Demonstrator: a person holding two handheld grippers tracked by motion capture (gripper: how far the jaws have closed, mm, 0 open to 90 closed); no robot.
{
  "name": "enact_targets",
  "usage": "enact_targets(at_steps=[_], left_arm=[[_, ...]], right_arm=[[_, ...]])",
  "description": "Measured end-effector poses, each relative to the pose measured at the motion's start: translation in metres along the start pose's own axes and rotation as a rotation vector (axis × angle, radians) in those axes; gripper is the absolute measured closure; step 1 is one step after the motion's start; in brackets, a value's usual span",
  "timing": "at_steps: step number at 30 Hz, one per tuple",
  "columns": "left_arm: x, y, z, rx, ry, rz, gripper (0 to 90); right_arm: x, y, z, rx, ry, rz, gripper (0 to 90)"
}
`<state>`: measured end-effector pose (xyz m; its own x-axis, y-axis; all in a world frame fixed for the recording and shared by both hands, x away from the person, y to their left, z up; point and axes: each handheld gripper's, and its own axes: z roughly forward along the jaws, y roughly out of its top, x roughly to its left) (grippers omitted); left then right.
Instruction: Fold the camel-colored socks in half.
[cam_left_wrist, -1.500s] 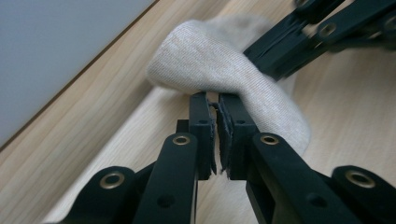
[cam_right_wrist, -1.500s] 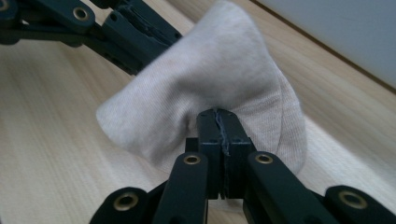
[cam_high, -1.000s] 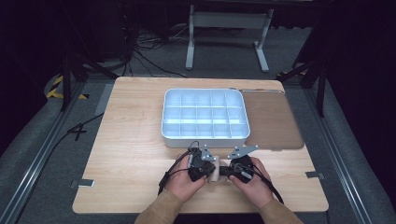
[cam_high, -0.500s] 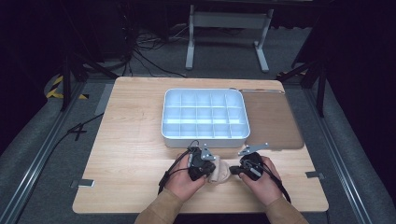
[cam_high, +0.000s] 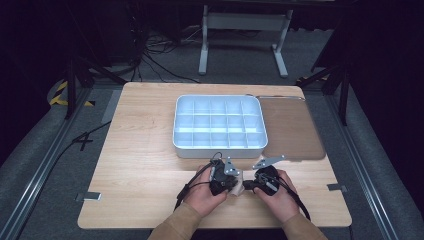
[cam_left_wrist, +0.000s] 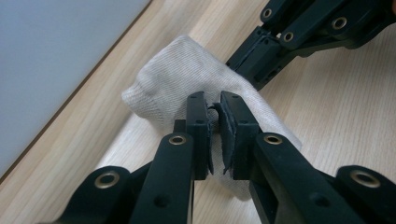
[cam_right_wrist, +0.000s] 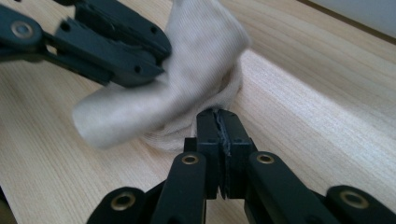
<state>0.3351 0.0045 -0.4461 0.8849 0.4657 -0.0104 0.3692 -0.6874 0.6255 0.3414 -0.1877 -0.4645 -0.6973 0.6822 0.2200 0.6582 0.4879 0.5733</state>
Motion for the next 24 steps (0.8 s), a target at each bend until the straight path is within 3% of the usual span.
enact_targets(at_steps=[8,10,11,12,15,18,21,24], left_arm=[[0.001,-0.002,0.002,-0.003,0.0,-0.002,81.0],[0.0,-0.002,0.002,-0.004,0.001,0.001,80.8],[0.0,-0.002,0.002,-0.004,0.0,0.0,80.8],[0.0,-0.003,0.002,-0.007,0.004,-0.002,80.6],[0.0,-0.003,0.002,-0.009,0.009,0.0,79.4],[-0.002,-0.004,0.0,-0.016,0.013,-0.003,77.0],[-0.002,-0.006,-0.004,-0.019,0.019,0.019,72.2],[-0.002,-0.009,-0.006,-0.029,0.017,0.03,59.4]], right_arm=[[-0.002,0.002,-0.007,-0.008,-0.007,-0.01,85.6],[0.001,0.007,-0.019,-0.06,-0.011,-0.022,86.4],[0.001,0.007,-0.019,-0.06,-0.011,-0.022,86.4],[0.005,0.011,-0.024,-0.101,-0.012,-0.043,86.8],[0.01,0.017,-0.024,-0.145,0.002,-0.06,86.3],[0.01,0.019,-0.02,-0.144,-0.004,-0.063,85.8],[0.008,0.02,-0.011,-0.12,-0.002,-0.056,85.8],[0.005,0.019,-0.005,-0.097,-0.005,-0.045,85.4]])
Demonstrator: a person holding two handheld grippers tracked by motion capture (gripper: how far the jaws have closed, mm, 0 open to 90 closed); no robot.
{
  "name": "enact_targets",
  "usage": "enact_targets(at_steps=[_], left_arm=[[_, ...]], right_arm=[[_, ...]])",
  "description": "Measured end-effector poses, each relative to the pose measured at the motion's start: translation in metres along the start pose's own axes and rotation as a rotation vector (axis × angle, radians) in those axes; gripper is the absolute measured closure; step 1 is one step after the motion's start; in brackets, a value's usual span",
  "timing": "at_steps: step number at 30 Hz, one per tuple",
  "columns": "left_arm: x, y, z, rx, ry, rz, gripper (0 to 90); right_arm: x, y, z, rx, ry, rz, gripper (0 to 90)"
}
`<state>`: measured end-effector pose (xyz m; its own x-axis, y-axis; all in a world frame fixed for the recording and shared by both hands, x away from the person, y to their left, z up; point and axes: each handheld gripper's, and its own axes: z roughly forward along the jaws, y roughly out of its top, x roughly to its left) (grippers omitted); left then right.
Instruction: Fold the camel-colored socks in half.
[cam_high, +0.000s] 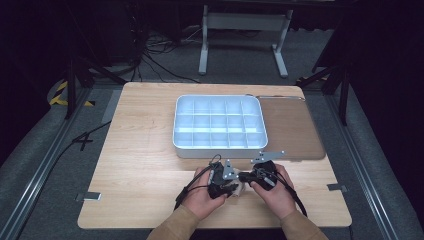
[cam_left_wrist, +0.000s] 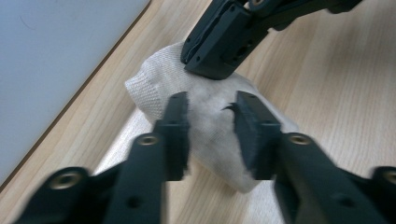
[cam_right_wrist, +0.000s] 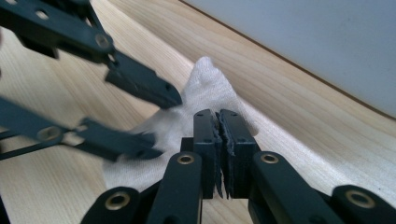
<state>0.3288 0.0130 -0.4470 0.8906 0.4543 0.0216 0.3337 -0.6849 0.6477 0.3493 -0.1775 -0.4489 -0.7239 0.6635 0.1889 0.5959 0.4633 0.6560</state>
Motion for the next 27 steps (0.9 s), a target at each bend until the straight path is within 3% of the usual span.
enact_targets(at_steps=[2,6,10,13,16,20,22,27], left_arm=[[0.001,-0.002,-0.001,0.011,0.004,0.012,46.2],[0.0,-0.003,0.001,0.036,0.036,0.001,36.9],[-0.002,-0.003,0.005,0.051,0.037,-0.011,36.2],[-0.002,-0.004,0.006,0.051,0.041,-0.025,34.6],[-0.002,-0.004,0.006,0.053,0.044,-0.037,34.1],[-0.004,-0.003,0.005,0.059,0.052,-0.037,34.3],[-0.005,-0.003,0.005,0.061,0.061,-0.036,34.9],[-0.007,-0.005,0.004,0.051,0.067,-0.038,36.2]], right_arm=[[0.0,0.0,0.001,0.002,-0.001,-0.002,84.3],[0.001,0.0,0.002,0.014,-0.011,-0.006,81.5],[0.002,-0.001,0.002,0.029,-0.03,-0.018,75.0],[0.001,-0.002,0.002,0.031,-0.046,0.001,65.9],[-0.001,-0.003,-0.001,0.016,-0.025,0.04,57.0],[-0.002,-0.002,-0.002,0.011,0.002,0.06,52.8],[-0.003,-0.002,0.001,0.027,0.045,0.091,48.6],[-0.009,-0.002,0.005,0.047,0.052,0.111,43.8]])
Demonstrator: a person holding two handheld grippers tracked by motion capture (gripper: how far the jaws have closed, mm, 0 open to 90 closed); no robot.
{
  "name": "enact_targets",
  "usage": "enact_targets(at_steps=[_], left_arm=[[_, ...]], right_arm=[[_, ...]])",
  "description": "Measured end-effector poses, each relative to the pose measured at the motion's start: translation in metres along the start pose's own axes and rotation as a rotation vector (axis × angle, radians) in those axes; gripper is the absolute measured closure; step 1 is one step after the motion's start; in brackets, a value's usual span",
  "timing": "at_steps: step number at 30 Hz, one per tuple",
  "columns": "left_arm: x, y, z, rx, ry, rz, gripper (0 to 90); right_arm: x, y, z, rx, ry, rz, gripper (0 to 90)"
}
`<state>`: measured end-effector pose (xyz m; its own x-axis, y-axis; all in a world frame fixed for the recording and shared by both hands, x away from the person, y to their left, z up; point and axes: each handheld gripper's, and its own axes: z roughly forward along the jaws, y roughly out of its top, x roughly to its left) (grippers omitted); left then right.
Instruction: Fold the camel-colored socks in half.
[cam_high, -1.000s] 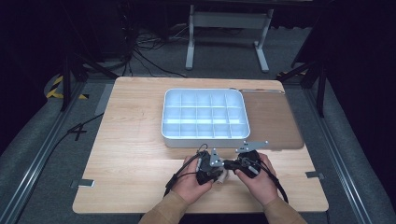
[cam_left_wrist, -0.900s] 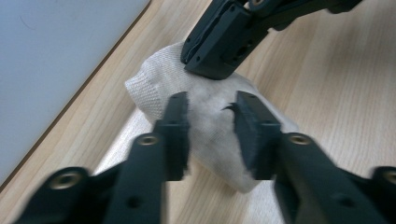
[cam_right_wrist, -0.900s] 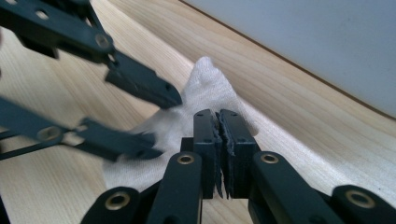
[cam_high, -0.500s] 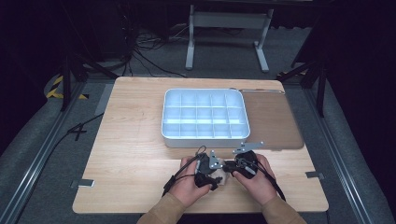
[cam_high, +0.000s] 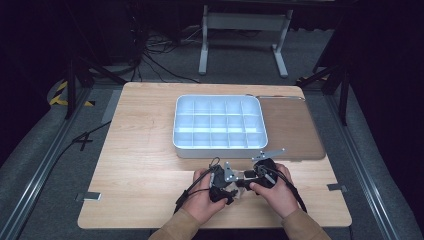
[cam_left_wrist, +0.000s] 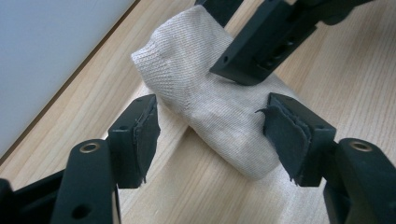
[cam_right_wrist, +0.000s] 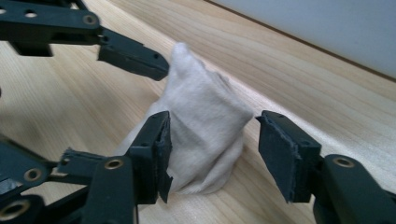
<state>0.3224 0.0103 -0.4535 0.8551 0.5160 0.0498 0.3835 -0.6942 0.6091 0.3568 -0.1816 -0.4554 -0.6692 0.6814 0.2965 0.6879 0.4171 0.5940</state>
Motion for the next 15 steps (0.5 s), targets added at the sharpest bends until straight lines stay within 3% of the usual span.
enact_targets(at_steps=[7,11,12,15], left_arm=[[0.002,-0.004,-0.005,0.013,-0.003,-0.015,37.2],[0.004,-0.008,-0.008,0.012,-0.002,-0.018,36.8],[0.003,-0.009,-0.008,0.009,-0.001,-0.03,36.4],[0.006,-0.011,-0.012,0.01,-0.003,-0.032,36.0]], right_arm=[[-0.001,-0.001,0.01,0.021,0.005,0.013,41.8],[-0.001,0.001,0.013,0.032,0.051,0.038,51.6],[-0.001,0.001,0.014,0.046,0.08,0.067,56.6],[-0.001,0.002,0.014,0.049,0.098,0.077,62.2]])
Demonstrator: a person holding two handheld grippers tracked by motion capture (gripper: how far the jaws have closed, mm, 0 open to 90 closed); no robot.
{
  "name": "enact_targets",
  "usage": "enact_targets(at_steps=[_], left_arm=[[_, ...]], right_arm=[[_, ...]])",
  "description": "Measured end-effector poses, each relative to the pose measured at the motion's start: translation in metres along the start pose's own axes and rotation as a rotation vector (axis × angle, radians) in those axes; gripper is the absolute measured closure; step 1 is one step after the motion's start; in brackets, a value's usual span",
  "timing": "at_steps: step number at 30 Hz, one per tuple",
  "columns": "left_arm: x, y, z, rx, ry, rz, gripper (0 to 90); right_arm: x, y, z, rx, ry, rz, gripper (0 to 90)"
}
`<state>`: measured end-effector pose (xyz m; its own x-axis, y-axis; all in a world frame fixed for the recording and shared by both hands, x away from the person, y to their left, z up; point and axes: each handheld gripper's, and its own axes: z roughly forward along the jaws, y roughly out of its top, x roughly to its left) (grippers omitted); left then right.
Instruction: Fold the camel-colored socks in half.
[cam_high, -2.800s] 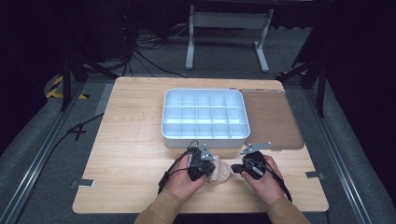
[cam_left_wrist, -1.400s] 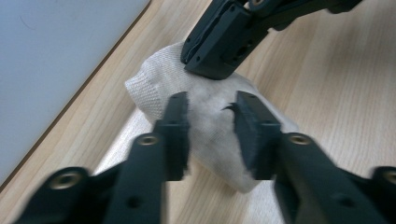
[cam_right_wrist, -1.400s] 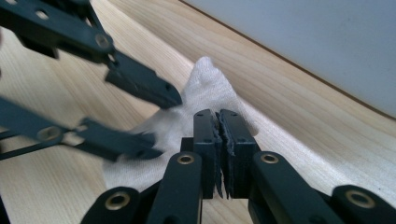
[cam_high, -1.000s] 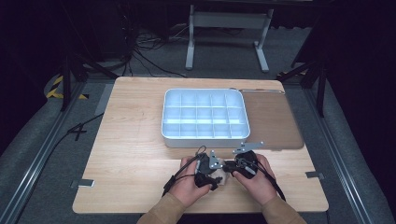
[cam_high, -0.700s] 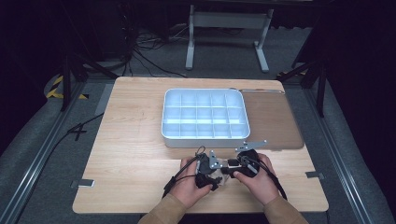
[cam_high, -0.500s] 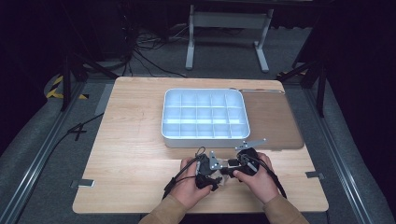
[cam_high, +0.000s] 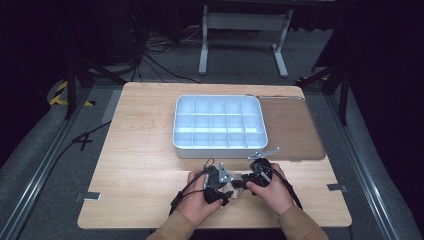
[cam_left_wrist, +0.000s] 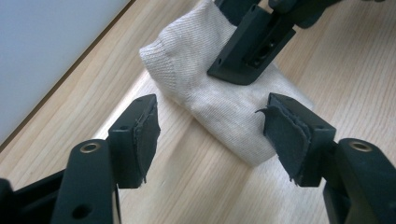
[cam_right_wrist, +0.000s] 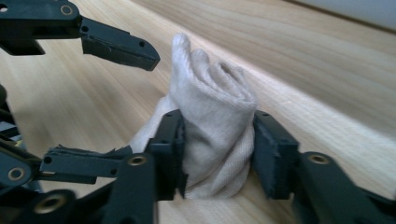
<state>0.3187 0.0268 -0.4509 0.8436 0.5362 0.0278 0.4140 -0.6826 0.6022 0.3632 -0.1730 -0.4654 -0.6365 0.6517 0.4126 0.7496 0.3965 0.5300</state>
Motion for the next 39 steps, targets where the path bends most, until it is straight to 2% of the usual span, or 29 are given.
enact_targets(at_steps=[1,4,7,11,14,19,24,31,39], left_arm=[[0.002,-0.001,-0.003,0.009,0.006,-0.004,35.7],[0.005,-0.003,-0.007,0.014,0.01,-0.013,35.8],[0.011,-0.005,-0.015,-0.004,0.017,-0.027,36.2],[0.017,-0.011,-0.026,-0.009,0.039,-0.03,36.2],[0.022,-0.02,-0.037,-0.016,0.041,-0.039,36.1],[0.038,-0.035,-0.057,-0.036,0.063,-0.075,36.1],[0.046,-0.046,-0.068,-0.039,0.074,-0.082,36.1],[0.056,-0.045,-0.08,-0.072,0.081,-0.116,38.9],[0.062,-0.045,-0.085,-0.078,0.08,-0.143,38.6]], right_arm=[[0.001,0.001,-0.001,0.005,0.003,-0.004,68.6],[0.002,0.001,-0.002,0.003,0.002,-0.018,73.5],[0.004,0.001,-0.004,-0.002,0.0,-0.026,75.9],[0.007,0.002,-0.005,-0.013,-0.002,-0.047,76.8],[0.009,0.002,-0.008,-0.019,0.011,-0.04,77.0],[0.012,0.005,-0.018,-0.035,0.002,-0.044,77.1],[0.018,0.016,-0.028,-0.049,-0.015,-0.066,77.0],[0.028,0.034,-0.043,-0.076,-0.033,-0.084,77.0],[0.029,0.046,-0.055,-0.08,-0.05,-0.087,76.9]])
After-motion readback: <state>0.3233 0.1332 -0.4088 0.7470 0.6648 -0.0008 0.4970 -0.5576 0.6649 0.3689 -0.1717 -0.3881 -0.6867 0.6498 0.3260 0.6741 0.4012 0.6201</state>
